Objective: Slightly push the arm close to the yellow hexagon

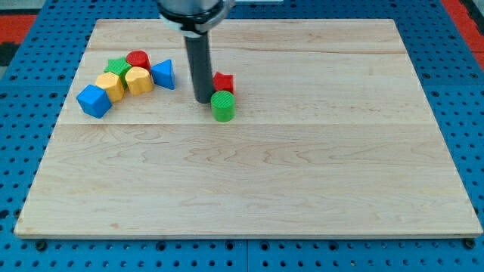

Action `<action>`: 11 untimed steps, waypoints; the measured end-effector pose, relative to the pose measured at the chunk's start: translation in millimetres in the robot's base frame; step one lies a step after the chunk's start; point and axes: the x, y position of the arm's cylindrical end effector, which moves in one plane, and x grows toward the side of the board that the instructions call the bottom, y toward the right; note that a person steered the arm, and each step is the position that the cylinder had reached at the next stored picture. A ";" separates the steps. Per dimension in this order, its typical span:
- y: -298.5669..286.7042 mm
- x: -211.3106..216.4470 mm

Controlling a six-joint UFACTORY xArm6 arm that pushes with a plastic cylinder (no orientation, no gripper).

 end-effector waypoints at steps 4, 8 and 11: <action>10.0 -38.1; -185.0 -148.8; -202.0 -34.0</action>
